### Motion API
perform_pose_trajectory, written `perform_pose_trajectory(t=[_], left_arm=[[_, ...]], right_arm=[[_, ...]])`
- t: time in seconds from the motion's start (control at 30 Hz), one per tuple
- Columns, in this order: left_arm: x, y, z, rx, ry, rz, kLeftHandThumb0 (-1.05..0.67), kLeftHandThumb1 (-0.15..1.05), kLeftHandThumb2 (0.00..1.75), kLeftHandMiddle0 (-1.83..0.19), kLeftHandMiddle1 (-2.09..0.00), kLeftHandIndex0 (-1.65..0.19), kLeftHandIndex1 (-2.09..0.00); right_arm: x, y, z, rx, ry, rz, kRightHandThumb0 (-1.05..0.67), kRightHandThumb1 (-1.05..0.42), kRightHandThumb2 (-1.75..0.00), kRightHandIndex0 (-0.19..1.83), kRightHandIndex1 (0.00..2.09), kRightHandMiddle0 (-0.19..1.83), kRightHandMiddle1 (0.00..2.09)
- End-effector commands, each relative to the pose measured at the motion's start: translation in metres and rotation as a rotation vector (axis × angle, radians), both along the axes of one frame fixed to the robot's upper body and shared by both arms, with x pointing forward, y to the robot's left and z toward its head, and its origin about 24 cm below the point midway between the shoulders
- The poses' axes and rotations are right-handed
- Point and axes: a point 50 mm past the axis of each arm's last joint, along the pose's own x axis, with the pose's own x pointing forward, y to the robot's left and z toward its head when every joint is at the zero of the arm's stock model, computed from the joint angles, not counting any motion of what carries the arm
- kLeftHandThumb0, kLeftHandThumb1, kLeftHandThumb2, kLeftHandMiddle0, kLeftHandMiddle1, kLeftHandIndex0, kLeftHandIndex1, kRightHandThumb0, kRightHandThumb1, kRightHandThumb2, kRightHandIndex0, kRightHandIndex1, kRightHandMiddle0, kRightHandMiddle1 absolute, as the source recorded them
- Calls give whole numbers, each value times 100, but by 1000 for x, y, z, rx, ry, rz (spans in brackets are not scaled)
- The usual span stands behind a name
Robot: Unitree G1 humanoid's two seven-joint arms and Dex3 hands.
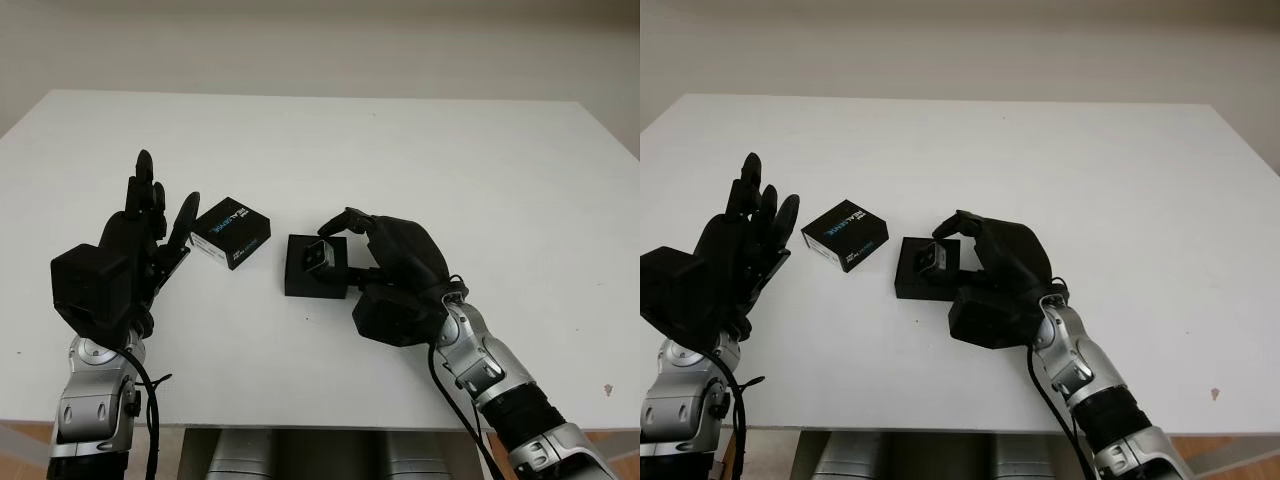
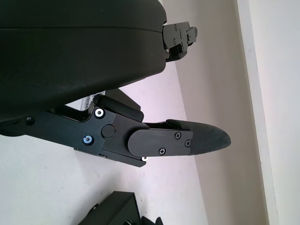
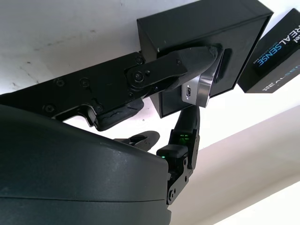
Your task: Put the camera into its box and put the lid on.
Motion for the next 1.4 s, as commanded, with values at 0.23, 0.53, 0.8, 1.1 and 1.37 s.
perform_pose_trajectory(t=[0.23,0.53,0.8,1.1,1.37], left_arm=[[1,-1,6,-5,-28,11,-72,105,37,10,-6,15,-6],[0,-1,7,-23,-31,8,-72,105,36,11,-5,15,-6],[0,0,7,-13,-26,17,-73,105,36,10,-6,14,-6],[-1,-1,6,-14,-28,12,-72,105,36,11,-5,15,-5],[-1,0,5,-4,-26,12,-71,105,37,11,-5,15,-5]], right_arm=[[-7,4,6,-28,-14,52,-43,-90,-5,47,7,50,135],[-5,1,3,-92,10,47,-42,-89,-5,47,6,50,135],[-3,0,2,-117,34,51,-41,-89,-5,47,7,50,137],[-1,-1,3,-5,83,62,-36,-89,-6,48,6,47,151],[9,-8,21,256,147,65,-36,-90,-6,47,6,41,159]])
